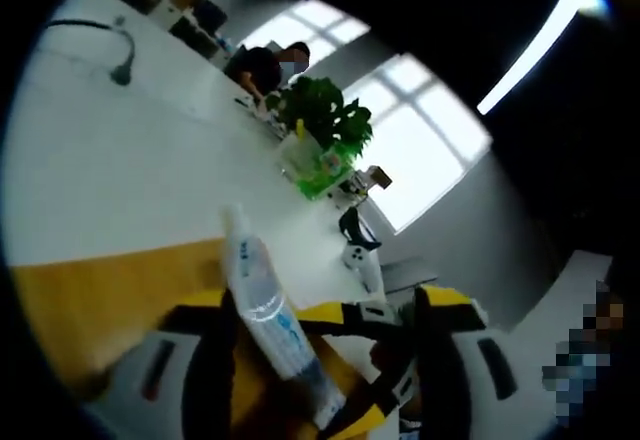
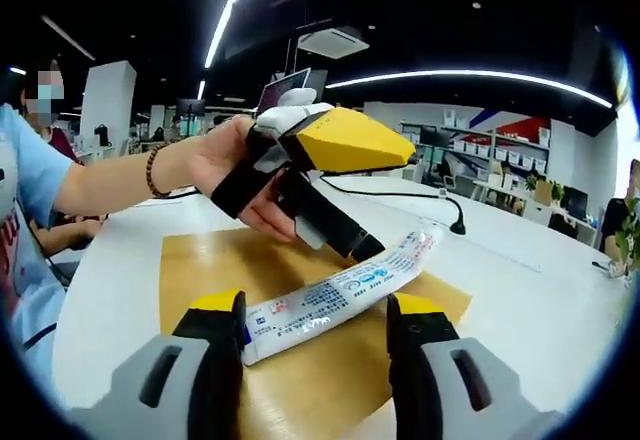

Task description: Pick up the toothpaste unscrew the cap squeeze it onto the small board screw the cap back on and return it to the table

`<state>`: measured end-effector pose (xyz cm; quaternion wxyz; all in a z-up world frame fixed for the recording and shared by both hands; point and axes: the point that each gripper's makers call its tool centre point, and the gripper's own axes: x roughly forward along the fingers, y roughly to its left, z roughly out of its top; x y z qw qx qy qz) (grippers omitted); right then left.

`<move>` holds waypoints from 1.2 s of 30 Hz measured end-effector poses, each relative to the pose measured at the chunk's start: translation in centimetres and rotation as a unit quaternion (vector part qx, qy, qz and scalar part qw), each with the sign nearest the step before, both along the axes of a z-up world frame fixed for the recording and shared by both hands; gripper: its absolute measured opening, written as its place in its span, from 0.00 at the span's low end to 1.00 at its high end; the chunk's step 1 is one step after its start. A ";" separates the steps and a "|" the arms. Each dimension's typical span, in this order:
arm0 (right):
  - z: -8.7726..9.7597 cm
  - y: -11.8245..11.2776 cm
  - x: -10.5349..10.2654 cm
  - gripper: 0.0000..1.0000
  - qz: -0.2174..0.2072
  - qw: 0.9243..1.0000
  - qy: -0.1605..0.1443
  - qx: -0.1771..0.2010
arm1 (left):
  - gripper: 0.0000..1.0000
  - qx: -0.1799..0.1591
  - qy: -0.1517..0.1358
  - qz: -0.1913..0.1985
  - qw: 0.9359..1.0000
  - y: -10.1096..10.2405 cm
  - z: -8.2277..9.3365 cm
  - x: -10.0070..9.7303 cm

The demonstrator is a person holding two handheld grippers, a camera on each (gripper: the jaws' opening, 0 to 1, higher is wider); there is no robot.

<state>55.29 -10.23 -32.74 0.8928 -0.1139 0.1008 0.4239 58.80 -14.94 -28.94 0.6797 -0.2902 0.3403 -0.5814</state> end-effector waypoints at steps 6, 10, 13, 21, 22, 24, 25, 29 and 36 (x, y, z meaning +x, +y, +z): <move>0.3 0.2 -0.1 0.57 0.013 1.000 -0.023 -0.012 | 0.59 -0.017 0.004 0.007 1.000 0.3 -0.2 0.5; 0.6 0.4 -0.2 0.57 0.022 0.998 -0.053 -0.030 | 0.50 -0.028 -0.001 0.006 1.000 0.6 0.3 0.8; 0.7 0.4 -0.3 0.56 0.024 0.997 -0.064 -0.034 | 0.39 -0.031 -0.010 0.006 0.999 0.7 0.5 0.5; 0.7 0.7 -0.6 0.51 0.036 0.996 -0.069 -0.036 | 0.21 -0.057 -0.020 0.001 0.998 1.0 1.0 0.9; 0.7 0.7 -0.6 0.51 0.037 0.996 -0.070 -0.037 | 0.18 -0.055 -0.026 0.001 0.998 0.9 1.0 0.7; 0.7 0.8 -0.7 0.49 0.041 0.996 -0.071 -0.038 | 0.11 -0.058 -0.036 0.000 0.998 0.9 1.1 0.7; 0.6 0.9 -0.8 0.48 0.044 0.996 -0.069 -0.039 | 0.10 -0.072 -0.039 -0.002 0.997 0.9 1.5 0.6; 0.6 1.0 -1.1 0.46 0.050 0.996 -0.067 -0.040 | 0.07 -0.089 -0.053 -0.014 0.995 1.2 1.9 0.0; 0.5 1.3 -1.6 0.41 0.063 0.995 -0.066 -0.039 | 0.04 -0.116 -0.094 -0.034 0.988 1.7 3.2 -1.2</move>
